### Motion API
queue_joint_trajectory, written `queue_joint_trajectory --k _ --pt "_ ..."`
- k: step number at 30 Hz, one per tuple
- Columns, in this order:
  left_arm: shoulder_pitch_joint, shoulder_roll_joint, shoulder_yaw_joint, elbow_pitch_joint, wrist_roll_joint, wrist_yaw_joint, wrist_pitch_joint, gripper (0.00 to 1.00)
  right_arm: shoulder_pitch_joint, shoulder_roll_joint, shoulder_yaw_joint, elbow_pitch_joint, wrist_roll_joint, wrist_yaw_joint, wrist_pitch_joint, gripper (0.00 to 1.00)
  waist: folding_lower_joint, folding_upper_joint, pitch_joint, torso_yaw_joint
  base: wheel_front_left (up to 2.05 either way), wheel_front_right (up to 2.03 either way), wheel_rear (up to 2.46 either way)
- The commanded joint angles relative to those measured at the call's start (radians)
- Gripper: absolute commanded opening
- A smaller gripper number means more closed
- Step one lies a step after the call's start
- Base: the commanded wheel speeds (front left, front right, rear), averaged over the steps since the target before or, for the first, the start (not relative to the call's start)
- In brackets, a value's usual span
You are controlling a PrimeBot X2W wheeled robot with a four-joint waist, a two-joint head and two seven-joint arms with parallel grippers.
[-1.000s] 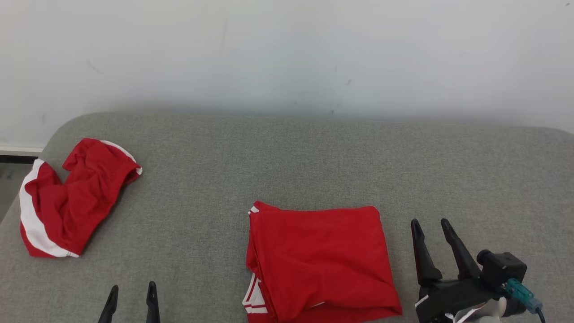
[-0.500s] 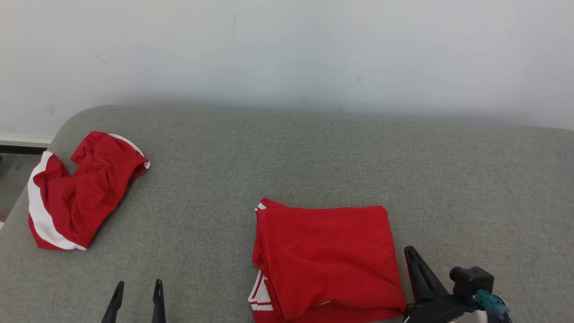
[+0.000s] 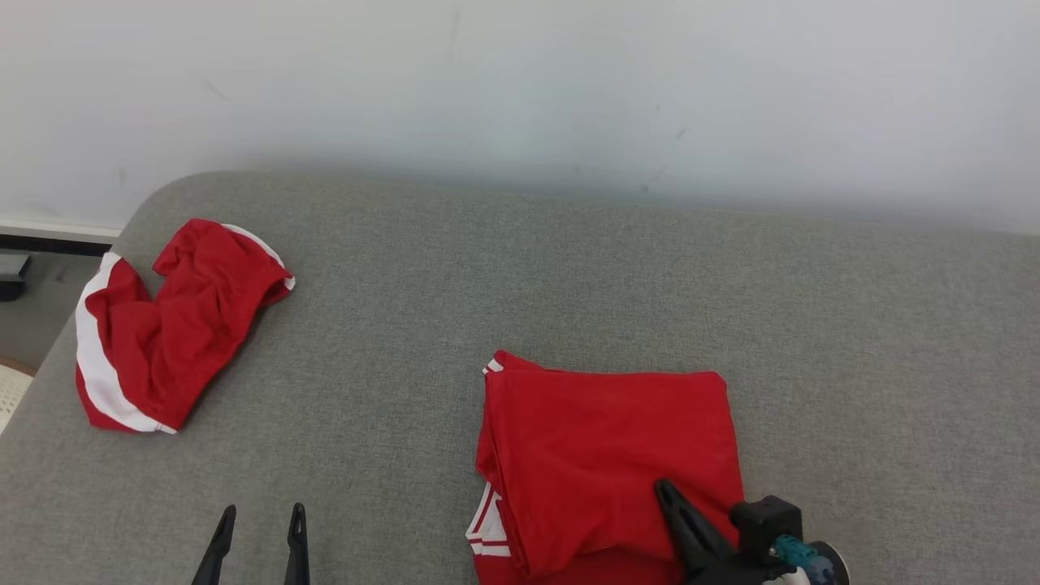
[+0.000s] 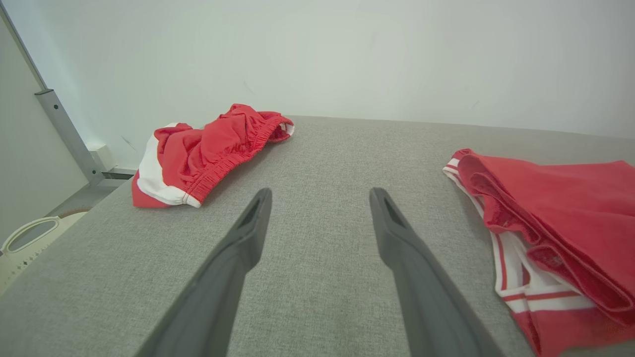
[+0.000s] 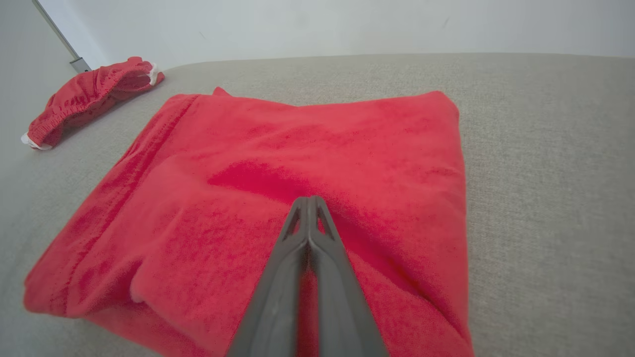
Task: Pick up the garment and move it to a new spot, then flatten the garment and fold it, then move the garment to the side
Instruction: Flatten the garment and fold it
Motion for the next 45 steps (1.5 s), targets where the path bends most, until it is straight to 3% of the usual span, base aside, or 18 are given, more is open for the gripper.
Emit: queue_joint_trajectory --k 1,10,18,21,26,37,45 --pt "-0.004 0.0 0.003 0.003 -0.012 -0.002 -0.003 1.0 -0.01 0.01 0.029 0.015 0.01 -0.002 -0.004 0.0 0.0 0.0 0.004 0.008 0.0 0.0 0.0" --pt "-0.017 0.0 -0.001 0.011 -0.021 -0.002 -0.003 1.0 -0.015 0.028 0.206 0.042 0.058 -0.002 -0.004 0.0 0.0 0.0 0.013 0.03 0.0 0.0 0.0" --pt "-0.024 0.0 -0.002 0.01 -0.022 -0.002 -0.003 1.0 -0.051 0.029 0.416 0.012 0.19 -0.002 -0.004 0.0 0.0 0.0 0.023 0.036 0.0 0.0 0.0" --pt "-0.021 0.0 0.0 0.012 -0.026 -0.003 -0.003 1.0 -0.072 0.029 0.437 0.005 0.217 -0.002 -0.004 0.0 0.0 0.0 0.023 0.032 0.0 0.0 0.0" --pt "-0.013 0.0 0.014 0.008 -0.029 -0.002 -0.003 1.0 -0.083 0.029 0.362 -0.042 0.189 -0.002 -0.004 0.0 0.0 0.0 0.017 0.012 0.0 0.0 0.0" --pt "0.0 0.0 0.018 -0.005 -0.031 0.005 -0.003 1.0 -0.01 -0.023 0.042 -0.22 0.067 -0.002 -0.004 0.0 0.0 0.0 -0.002 -0.051 0.0 0.0 0.0" --pt "0.021 0.0 0.044 -0.028 -0.002 0.006 -0.003 1.0 0.086 -0.023 -0.14 -0.343 0.009 -0.002 -0.004 0.0 0.0 0.0 -0.018 -0.107 0.0 0.0 0.0"
